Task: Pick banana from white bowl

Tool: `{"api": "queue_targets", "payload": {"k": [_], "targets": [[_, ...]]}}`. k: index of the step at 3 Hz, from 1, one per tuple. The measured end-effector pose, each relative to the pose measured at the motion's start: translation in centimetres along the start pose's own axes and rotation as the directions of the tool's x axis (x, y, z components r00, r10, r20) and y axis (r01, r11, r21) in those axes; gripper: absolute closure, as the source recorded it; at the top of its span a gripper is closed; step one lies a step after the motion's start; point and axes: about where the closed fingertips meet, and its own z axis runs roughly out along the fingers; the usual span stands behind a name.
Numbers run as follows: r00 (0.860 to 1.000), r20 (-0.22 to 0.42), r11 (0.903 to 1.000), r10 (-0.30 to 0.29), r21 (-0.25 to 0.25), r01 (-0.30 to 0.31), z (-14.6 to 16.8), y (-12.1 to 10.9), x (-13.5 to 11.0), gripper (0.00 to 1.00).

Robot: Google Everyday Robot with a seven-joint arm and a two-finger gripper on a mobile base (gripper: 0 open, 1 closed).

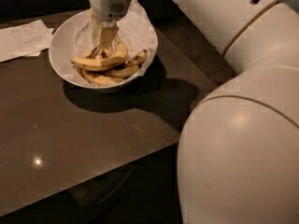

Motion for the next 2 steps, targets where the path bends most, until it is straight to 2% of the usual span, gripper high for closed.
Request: {"api": "queue_targets", "payload": {"k": [2], "targets": [[1.0,0.0,1.0,0.0,0.0,0.0,0.0,0.0,0.0,0.36]]}}
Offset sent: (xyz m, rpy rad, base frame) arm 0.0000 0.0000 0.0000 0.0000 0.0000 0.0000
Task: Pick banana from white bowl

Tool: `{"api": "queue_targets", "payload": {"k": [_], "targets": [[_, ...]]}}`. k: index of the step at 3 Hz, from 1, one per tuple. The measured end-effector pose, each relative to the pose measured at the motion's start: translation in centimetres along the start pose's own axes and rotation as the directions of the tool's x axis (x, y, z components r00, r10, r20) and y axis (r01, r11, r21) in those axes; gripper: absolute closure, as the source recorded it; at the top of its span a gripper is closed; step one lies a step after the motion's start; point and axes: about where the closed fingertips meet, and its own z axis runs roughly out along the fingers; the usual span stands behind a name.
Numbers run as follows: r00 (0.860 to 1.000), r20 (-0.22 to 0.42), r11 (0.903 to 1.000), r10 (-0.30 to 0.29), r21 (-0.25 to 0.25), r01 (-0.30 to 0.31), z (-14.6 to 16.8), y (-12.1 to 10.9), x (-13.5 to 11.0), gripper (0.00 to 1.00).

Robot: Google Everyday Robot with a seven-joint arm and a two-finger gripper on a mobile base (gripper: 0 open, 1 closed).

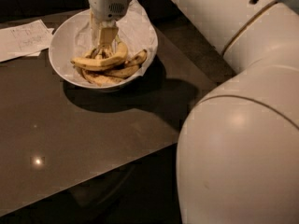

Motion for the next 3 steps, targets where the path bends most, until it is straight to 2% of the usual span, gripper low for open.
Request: {"api": "queue_targets", "payload": {"k": [1,2,3], "targets": [[1.0,0.0,1.0,0.0,0.0,0.0,0.0,0.0,0.0,0.13],[1.0,0.0,1.0,0.0,0.0,0.0,0.0,0.0,0.0,0.0],[1.0,0.008,1.0,-0.007,-0.003,0.007,0.29,-0.07,-0.16,0.0]]}}
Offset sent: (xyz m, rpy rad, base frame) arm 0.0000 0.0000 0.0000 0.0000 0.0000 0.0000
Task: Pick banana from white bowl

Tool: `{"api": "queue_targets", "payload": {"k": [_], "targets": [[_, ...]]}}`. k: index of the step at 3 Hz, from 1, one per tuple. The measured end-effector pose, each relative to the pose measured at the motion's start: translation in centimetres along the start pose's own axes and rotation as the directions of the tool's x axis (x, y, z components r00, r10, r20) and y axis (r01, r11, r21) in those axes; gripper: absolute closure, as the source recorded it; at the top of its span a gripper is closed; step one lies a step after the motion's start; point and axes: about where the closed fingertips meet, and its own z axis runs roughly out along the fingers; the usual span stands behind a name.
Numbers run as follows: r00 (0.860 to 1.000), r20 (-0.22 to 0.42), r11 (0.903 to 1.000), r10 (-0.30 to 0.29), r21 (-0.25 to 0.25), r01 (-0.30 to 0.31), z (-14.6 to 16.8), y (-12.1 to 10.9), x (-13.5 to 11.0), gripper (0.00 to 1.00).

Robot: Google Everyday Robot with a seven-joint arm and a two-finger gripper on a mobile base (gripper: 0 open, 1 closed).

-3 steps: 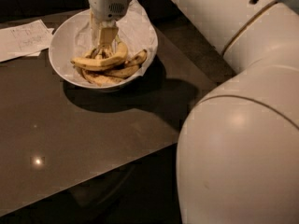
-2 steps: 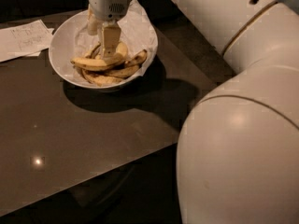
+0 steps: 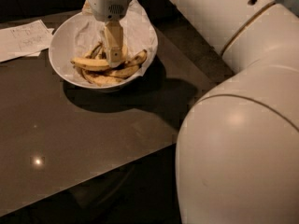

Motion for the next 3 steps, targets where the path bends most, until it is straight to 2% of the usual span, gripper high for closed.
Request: {"api": "queue_targets", "payload": {"k": [1,2,3], "targets": [[1.0,0.015,0.9999,0.011,0.0,-0.011,0.6,0.1,0.1,0.1],[1.0,0.023,0.9997,0.021,-0.008,-0.021,1.1,0.1,0.3,0.28],[0.999,0.028,0.9992,0.033,-0.022,-0.033,1.8,0.1,0.6,0.51]]}}
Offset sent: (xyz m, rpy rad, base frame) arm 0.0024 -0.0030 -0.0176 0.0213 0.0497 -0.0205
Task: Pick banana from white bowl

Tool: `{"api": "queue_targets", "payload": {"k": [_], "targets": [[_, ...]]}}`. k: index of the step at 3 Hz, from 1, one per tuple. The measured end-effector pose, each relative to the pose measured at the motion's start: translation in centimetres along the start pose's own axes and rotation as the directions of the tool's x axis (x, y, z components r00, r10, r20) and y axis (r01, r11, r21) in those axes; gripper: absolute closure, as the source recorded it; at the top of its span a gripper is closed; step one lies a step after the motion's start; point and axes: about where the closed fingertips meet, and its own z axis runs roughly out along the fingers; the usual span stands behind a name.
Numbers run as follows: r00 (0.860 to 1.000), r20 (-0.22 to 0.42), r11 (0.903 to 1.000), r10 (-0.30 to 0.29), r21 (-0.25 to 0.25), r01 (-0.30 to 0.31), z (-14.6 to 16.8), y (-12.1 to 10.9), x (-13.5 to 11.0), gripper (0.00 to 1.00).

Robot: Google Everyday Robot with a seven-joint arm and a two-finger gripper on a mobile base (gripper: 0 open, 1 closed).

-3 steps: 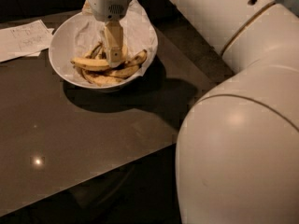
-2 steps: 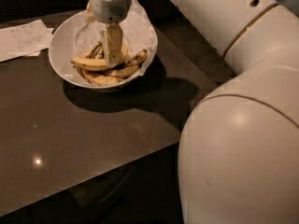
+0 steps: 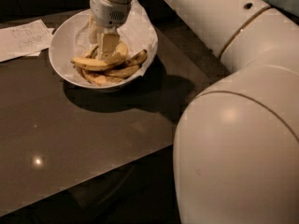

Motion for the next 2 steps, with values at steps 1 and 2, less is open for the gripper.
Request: {"api": "queue_targets", "payload": {"k": [1,2], "targets": [[1.0,0.007,0.9996,0.012,-0.027,-0.012,1.0,-0.1,0.4,0.45],[1.0,0.019,0.9969,0.022,-0.076,-0.021,2.8,0.2,1.0,0.4]]}}
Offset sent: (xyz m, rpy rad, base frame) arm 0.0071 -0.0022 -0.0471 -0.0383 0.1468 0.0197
